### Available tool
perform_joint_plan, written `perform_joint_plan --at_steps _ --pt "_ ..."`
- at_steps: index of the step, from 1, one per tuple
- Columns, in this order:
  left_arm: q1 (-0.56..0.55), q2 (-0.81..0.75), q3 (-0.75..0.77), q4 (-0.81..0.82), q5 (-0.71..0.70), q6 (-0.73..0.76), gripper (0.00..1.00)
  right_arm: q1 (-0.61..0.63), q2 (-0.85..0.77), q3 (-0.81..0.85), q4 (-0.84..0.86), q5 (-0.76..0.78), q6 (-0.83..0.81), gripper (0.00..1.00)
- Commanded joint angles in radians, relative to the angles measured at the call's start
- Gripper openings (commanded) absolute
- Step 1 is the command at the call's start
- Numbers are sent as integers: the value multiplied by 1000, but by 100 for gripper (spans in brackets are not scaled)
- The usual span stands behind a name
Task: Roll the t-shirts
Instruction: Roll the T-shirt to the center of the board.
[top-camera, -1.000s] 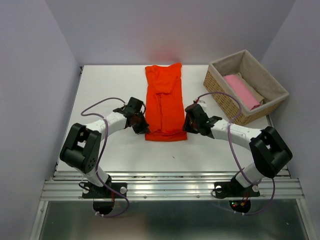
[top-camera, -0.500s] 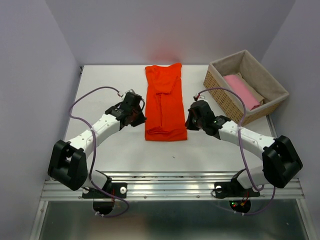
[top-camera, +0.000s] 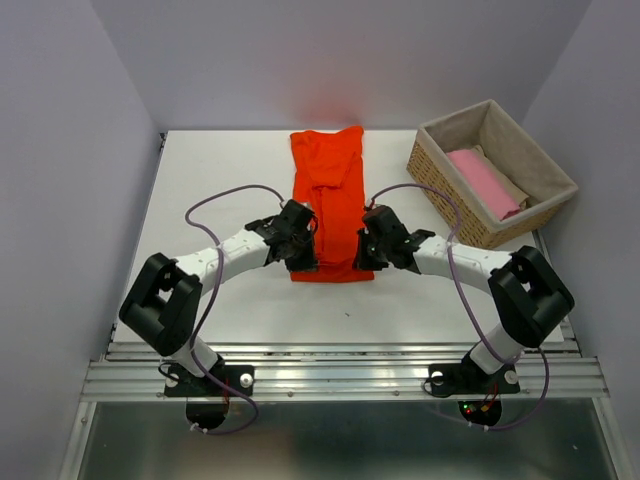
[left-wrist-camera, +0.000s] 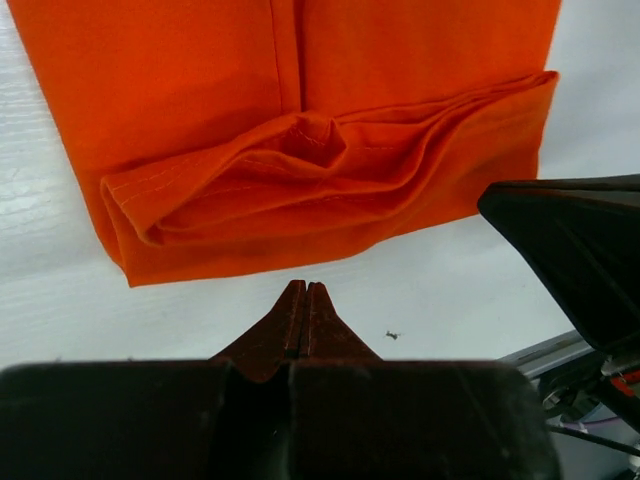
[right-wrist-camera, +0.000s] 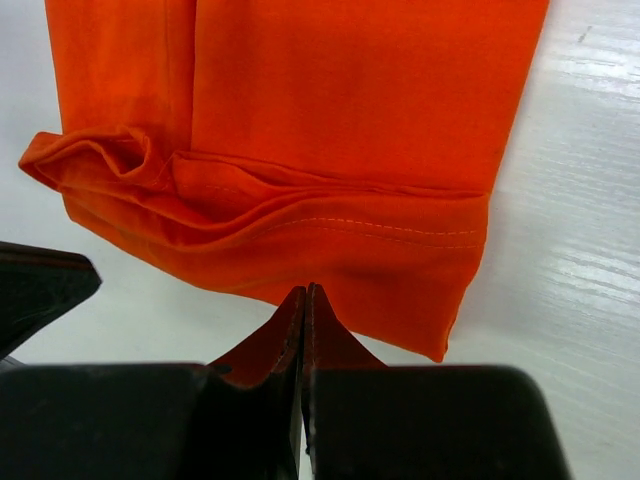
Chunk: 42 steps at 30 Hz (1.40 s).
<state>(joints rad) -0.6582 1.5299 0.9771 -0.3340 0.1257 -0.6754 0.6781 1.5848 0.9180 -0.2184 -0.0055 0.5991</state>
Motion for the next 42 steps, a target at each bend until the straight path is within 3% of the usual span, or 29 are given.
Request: perform_joint_plan --at_steps 1,9,17,22,30,38,42 --pt "2 61 41 39 17 43 0 9 23 58 34 -11 11 1" --pt "37 216 196 -10 -50 103 0 9 35 70 31 1 33 1" --pt "121 234 235 -22 -90 122 0 9 86 119 27 30 30 1" --pt "124 164 207 -34 -97 116 0 9 122 162 25 13 19 1" --pt "121 19 40 30 -25 62 0 37 129 165 43 -44 33 1" --pt "123 124 8 102 -9 63 0 37 234 208 56 -7 34 1" --pt "123 168 12 92 -69 68 0 37 305 231 51 38 31 1"
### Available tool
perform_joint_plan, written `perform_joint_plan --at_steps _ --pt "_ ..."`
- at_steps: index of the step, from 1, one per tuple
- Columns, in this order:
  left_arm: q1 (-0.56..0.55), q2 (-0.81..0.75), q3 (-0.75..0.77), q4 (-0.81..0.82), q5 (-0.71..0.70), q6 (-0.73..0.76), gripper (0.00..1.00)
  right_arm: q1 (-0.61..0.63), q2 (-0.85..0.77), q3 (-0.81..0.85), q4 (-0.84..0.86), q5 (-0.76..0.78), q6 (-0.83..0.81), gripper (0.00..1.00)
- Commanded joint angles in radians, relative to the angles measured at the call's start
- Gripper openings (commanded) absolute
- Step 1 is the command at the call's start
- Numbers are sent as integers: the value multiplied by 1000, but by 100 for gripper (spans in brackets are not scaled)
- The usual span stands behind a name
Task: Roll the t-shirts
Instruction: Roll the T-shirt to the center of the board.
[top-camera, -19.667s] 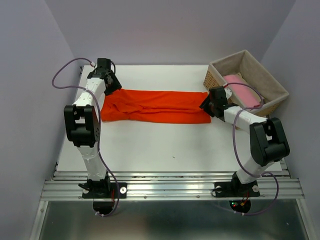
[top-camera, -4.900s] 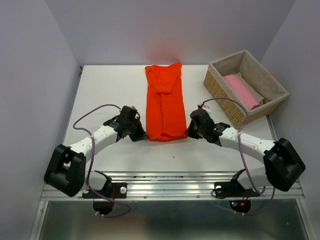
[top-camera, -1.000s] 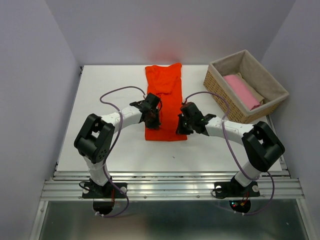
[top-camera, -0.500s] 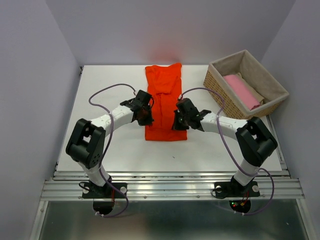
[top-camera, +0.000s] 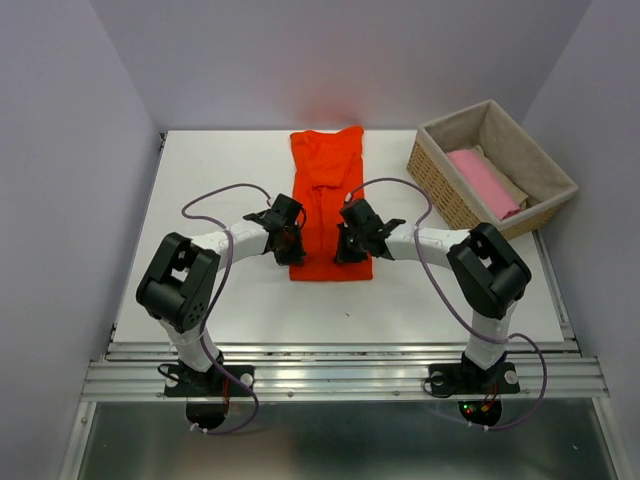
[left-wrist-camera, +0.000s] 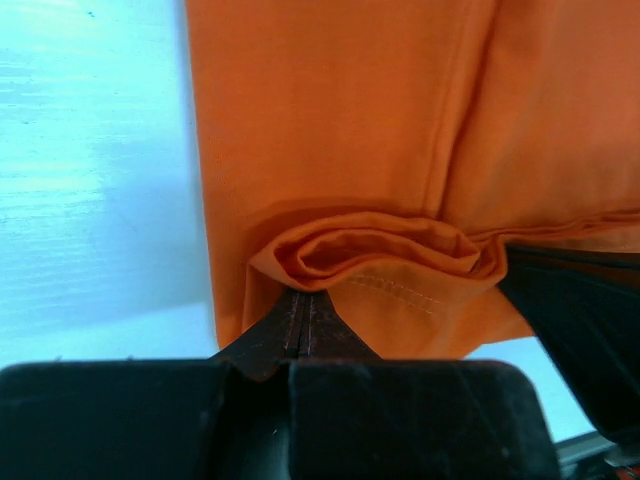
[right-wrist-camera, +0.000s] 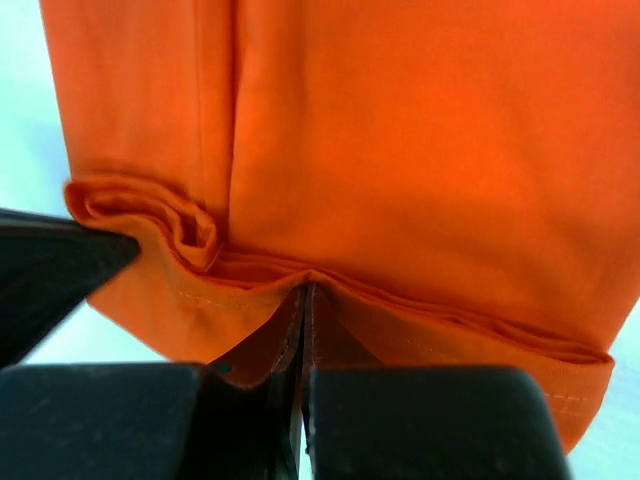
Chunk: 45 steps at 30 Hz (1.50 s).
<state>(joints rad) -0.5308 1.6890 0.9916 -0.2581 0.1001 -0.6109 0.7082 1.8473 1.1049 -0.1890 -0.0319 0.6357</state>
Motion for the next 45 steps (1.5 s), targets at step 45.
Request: perform_joint_plan --at_steps 45 --pt "-20 -216 -70 -38 7 -6 0 36 -217 -125 39 5 33 1"
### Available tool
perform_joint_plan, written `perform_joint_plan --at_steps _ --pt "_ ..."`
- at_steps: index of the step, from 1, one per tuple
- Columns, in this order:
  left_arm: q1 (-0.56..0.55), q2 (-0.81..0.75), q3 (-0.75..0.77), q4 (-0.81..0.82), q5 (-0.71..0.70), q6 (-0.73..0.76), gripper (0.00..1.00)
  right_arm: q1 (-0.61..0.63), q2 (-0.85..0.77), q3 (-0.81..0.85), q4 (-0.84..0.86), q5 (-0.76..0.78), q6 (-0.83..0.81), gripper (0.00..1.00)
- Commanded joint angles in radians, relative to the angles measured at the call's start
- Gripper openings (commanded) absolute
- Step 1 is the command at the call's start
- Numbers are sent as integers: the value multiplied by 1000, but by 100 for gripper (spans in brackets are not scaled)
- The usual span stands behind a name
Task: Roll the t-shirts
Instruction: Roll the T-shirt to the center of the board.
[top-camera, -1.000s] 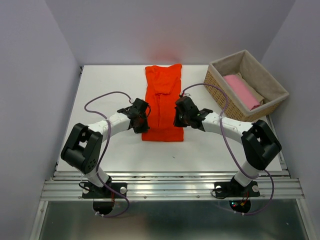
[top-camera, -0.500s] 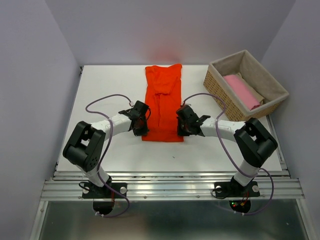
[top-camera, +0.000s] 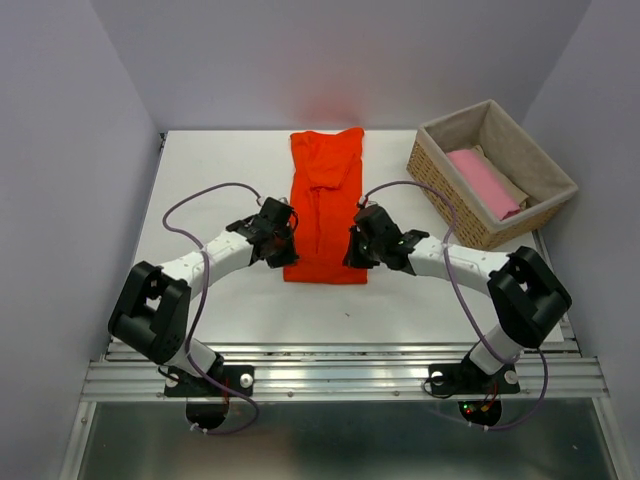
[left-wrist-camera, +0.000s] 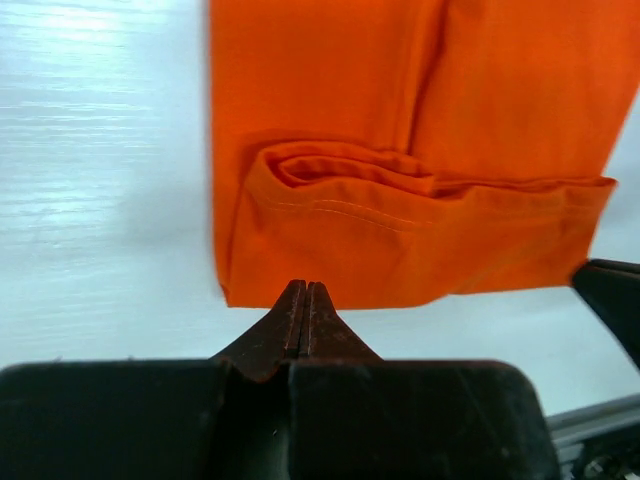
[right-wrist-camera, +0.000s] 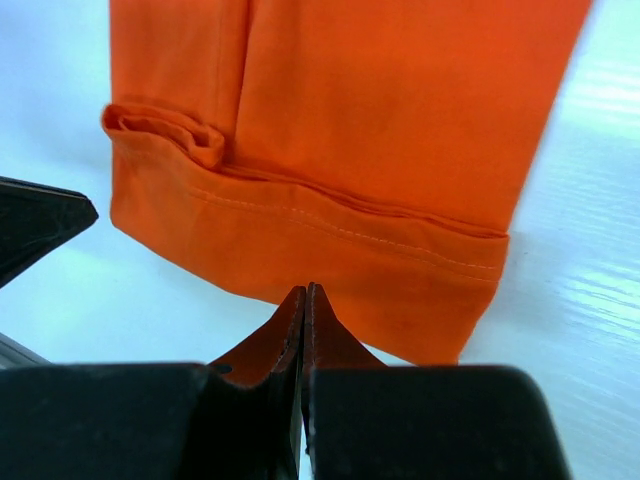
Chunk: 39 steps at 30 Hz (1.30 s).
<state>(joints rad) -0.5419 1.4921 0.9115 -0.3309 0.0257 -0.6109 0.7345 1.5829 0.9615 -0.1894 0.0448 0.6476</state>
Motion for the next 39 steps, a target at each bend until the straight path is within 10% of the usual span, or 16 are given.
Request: perform_joint_plan --at_steps 1,25,30,39 --pt "-12 -16 6 47 100 -7 0 9 55 17 48 -86 30 1" --pt "-52 32 -16 107 114 28 0 9 13 -56 -2 -19 -8 2" --pt "-50 -96 -2 76 42 33 0 9 -106 -64 -59 59 -11 24" --pt "23 -213 -83 21 -53 -32 32 -35 -207 -119 -59 -45 95 53"
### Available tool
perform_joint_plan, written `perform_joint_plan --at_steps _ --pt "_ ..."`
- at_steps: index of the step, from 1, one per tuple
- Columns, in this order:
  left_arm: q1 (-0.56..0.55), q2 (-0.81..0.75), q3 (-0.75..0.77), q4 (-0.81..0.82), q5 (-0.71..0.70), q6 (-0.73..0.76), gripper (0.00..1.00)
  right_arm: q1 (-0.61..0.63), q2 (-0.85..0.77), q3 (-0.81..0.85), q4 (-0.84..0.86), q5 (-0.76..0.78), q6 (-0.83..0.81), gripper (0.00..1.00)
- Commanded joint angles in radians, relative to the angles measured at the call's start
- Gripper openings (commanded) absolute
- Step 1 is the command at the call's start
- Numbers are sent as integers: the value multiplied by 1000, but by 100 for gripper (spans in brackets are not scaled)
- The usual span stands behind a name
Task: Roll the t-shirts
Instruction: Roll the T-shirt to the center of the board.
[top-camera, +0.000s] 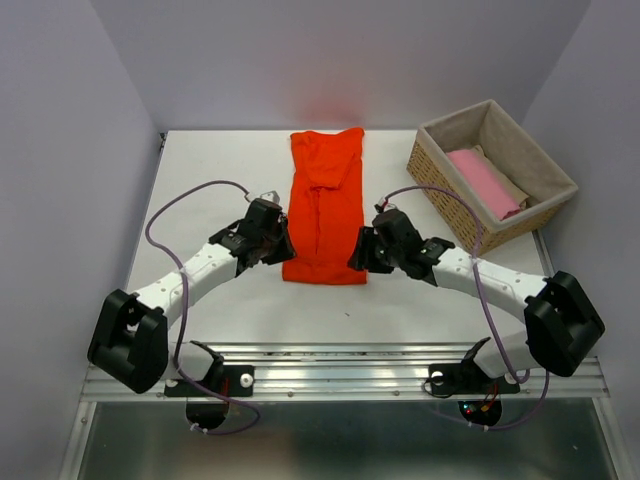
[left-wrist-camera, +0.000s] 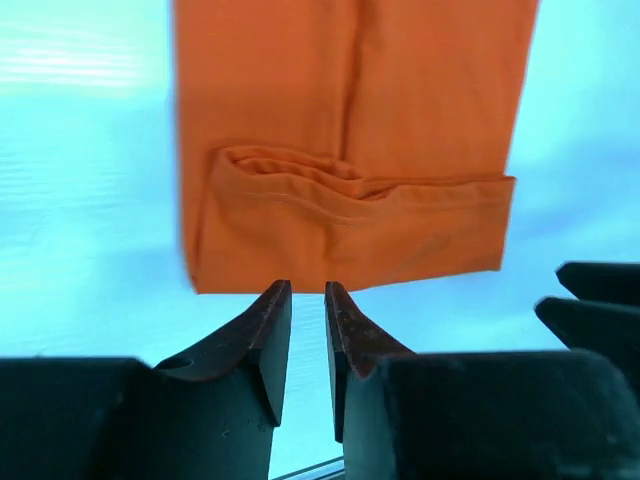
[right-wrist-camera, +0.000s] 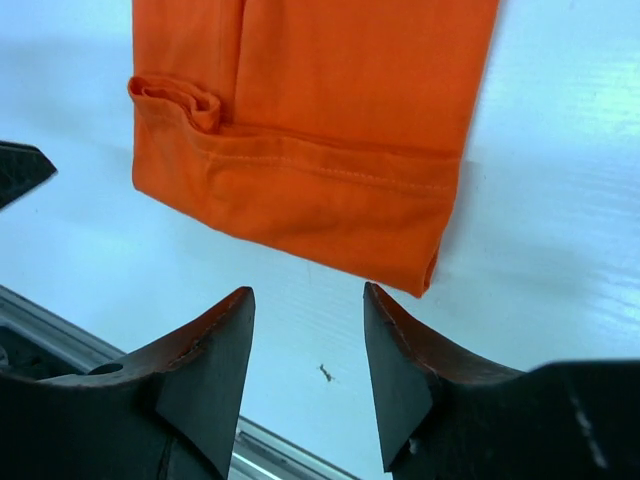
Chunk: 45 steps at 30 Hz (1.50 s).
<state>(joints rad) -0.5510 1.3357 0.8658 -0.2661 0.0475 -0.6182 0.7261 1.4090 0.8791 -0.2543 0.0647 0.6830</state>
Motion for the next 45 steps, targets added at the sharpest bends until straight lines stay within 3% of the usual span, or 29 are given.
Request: perform_joint_plan --at_steps 1,4,5,8,11,15,20,24,27,36,45 --pt "40 -84 -57 -38 -86 -34 33 -46 -38 -60 24 -122 69 54" --pt "59 -127 -94 -10 -90 -49 53 -89 -47 -89 46 -167 98 56" --pt "60 -135 -103 -2 -92 -52 53 -103 -50 -97 49 -183 98 56" --pt "66 -150 -136 24 -93 -45 71 -137 -68 -146 92 -233 134 60" --pt "68 -145 -168 48 -98 -35 75 -162 -73 -195 131 -261 153 62" --pt "69 -142 -212 87 -80 -63 67 -162 -68 -239 193 -279 193 62" --pt "91 -119 -243 99 -6 -115 66 -162 -67 -261 222 -272 205 62" --pt "100 -121 -303 203 61 -144 66 -162 -50 -270 243 -276 205 62" --pt "103 -99 -314 211 55 -150 59 -162 -41 -278 272 -281 210 62" --pt "106 -17 -346 284 78 -167 57 -162 15 -318 352 -284 242 62" --pt "112 14 -366 315 77 -175 51 -162 68 -348 411 -276 259 53"
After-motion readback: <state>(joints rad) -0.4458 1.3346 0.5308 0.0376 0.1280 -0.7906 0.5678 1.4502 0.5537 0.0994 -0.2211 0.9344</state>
